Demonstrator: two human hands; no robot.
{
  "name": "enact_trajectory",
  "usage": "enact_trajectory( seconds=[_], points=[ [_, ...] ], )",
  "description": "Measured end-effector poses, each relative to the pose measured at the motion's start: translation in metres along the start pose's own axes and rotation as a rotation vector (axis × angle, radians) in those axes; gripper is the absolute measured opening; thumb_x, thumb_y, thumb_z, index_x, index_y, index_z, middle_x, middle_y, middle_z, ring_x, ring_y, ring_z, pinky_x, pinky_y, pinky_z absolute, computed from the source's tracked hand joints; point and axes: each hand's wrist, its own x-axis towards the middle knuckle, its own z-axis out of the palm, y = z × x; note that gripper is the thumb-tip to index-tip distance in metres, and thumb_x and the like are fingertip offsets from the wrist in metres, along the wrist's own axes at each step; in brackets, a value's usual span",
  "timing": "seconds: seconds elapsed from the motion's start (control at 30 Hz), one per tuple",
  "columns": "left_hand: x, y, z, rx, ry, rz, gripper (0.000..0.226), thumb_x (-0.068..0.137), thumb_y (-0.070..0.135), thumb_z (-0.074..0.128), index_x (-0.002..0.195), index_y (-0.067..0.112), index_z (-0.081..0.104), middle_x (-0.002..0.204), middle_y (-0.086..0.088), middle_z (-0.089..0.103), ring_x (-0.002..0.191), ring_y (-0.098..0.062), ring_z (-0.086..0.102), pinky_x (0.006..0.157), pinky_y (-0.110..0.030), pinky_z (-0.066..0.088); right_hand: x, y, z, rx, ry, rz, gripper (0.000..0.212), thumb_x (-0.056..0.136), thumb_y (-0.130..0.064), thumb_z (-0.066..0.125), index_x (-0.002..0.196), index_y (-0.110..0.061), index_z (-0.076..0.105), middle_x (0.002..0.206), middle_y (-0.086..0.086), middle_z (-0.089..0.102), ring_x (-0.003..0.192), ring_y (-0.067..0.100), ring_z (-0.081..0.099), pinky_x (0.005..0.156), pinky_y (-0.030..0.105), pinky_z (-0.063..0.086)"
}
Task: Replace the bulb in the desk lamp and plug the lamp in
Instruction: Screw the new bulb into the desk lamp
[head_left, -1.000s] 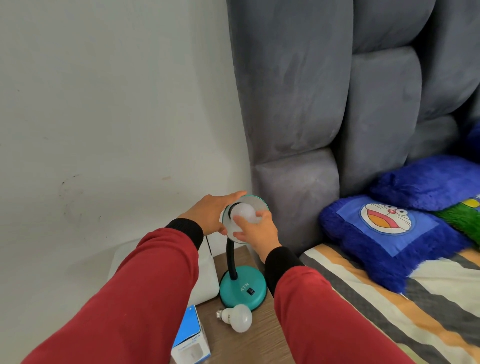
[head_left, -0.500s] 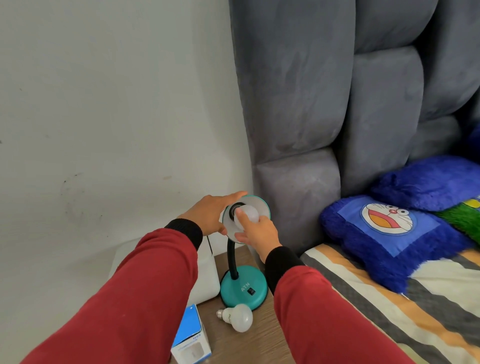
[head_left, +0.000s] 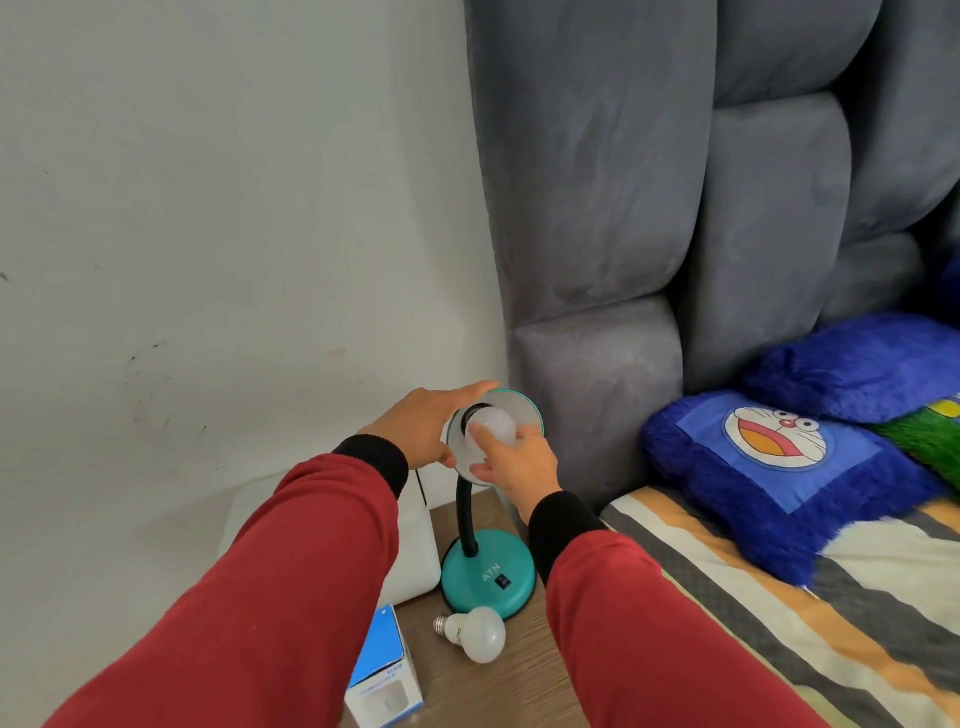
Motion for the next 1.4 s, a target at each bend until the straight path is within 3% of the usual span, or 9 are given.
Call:
enact_trajectory(
  seconds=[0.1, 0.23, 0.33, 0.53, 0.67, 0.9, 1.0, 1.23, 1.4],
  points=[
    [-0.0009, 0.0005, -0.0006, -0.006, -0.003, -0.001, 0.1, 0.077, 0.005, 0.074, 0.15, 0.038, 0.014, 0.139, 0.0, 0.052, 0.125, -0.021, 0.051, 0.104, -0.027, 0.038, -0.0004, -0.003, -0.004, -0.125, 0.008, 0.024, 0.069, 0.082, -0.055, 0.06, 0.124, 0.0, 0.054, 0.114, 0.013, 0.067, 0.085, 0.018, 0.067, 0.059, 0.017, 0.048],
    [0.0014, 0.001, 0.0, 0.017, 0.0, 0.004, 0.102, 0.076, 0.005, 0.075, 0.15, 0.038, 0.014, 0.141, 0.0, 0.051, 0.125, -0.021, 0.051, 0.104, -0.029, 0.039, -0.0031, -0.0044, -0.0004, 0.04, -0.058, 0.027, 0.075, 0.075, -0.029, 0.074, 0.136, -0.01, 0.035, 0.125, 0.014, 0.052, 0.093, 0.025, 0.068, 0.085, 0.035, 0.058],
    [0.0014, 0.0014, -0.0005, 0.009, 0.0, 0.006, 0.1, 0.076, 0.005, 0.075, 0.15, 0.036, 0.015, 0.141, 0.0, 0.05, 0.126, -0.021, 0.049, 0.104, -0.028, 0.038, -0.0039, -0.0053, 0.0022, -0.068, -0.054, 0.047, 0.08, 0.061, -0.059, 0.066, 0.116, -0.003, 0.053, 0.106, 0.015, 0.065, 0.101, 0.03, 0.067, 0.093, 0.04, 0.054],
    [0.0013, 0.0012, -0.0006, 0.006, 0.001, 0.016, 0.101, 0.075, 0.004, 0.075, 0.15, 0.036, 0.015, 0.14, 0.0, 0.052, 0.125, -0.02, 0.05, 0.104, -0.027, 0.038, -0.0007, -0.0037, 0.0002, 0.082, -0.051, 0.027, 0.071, 0.078, -0.032, 0.072, 0.135, -0.013, 0.034, 0.123, 0.012, 0.052, 0.099, 0.028, 0.069, 0.082, 0.032, 0.058],
    [0.0013, 0.0004, -0.0001, 0.006, 0.002, 0.011, 0.1, 0.076, 0.005, 0.075, 0.15, 0.036, 0.016, 0.143, 0.0, 0.049, 0.128, -0.02, 0.048, 0.105, -0.027, 0.037, -0.0016, -0.0058, -0.0009, 0.004, -0.03, 0.067, 0.063, 0.081, -0.055, 0.06, 0.114, -0.003, 0.052, 0.101, 0.013, 0.069, 0.082, 0.024, 0.073, 0.089, 0.037, 0.057],
    [0.0031, 0.0002, 0.0005, 0.003, -0.001, 0.02, 0.101, 0.076, 0.005, 0.075, 0.15, 0.036, 0.015, 0.139, 0.0, 0.052, 0.124, -0.02, 0.051, 0.102, -0.026, 0.039, 0.002, -0.0016, -0.004, -0.003, -0.033, 0.022, 0.06, 0.082, -0.037, 0.069, 0.128, -0.004, 0.048, 0.122, 0.014, 0.059, 0.088, 0.02, 0.07, 0.057, 0.014, 0.055],
    [0.0026, -0.0009, 0.0009, 0.009, 0.0, 0.01, 0.101, 0.076, 0.006, 0.076, 0.15, 0.037, 0.015, 0.141, 0.0, 0.05, 0.126, -0.021, 0.05, 0.104, -0.027, 0.039, 0.0036, -0.0029, -0.0039, -0.075, -0.02, 0.034, 0.061, 0.083, -0.048, 0.063, 0.12, 0.0, 0.056, 0.106, 0.012, 0.07, 0.093, 0.022, 0.07, 0.078, 0.023, 0.056],
    [0.0028, -0.0006, 0.0011, -0.01, 0.004, 0.014, 0.1, 0.075, 0.004, 0.075, 0.15, 0.037, 0.016, 0.139, 0.0, 0.052, 0.125, -0.02, 0.051, 0.103, -0.026, 0.039, 0.0007, -0.0038, 0.0002, 0.0, -0.049, 0.06, 0.081, 0.064, -0.054, 0.069, 0.124, -0.002, 0.052, 0.114, 0.014, 0.065, 0.096, 0.026, 0.07, 0.081, 0.032, 0.059],
    [0.0022, -0.0001, 0.0012, 0.006, 0.005, 0.015, 0.1, 0.076, 0.005, 0.075, 0.15, 0.036, 0.015, 0.138, -0.001, 0.053, 0.124, -0.02, 0.052, 0.102, -0.026, 0.039, 0.0014, 0.0003, -0.0052, -0.006, -0.058, 0.001, 0.067, 0.083, -0.042, 0.066, 0.134, -0.007, 0.042, 0.116, 0.007, 0.054, 0.087, 0.017, 0.063, 0.086, 0.031, 0.055]
  ],
)
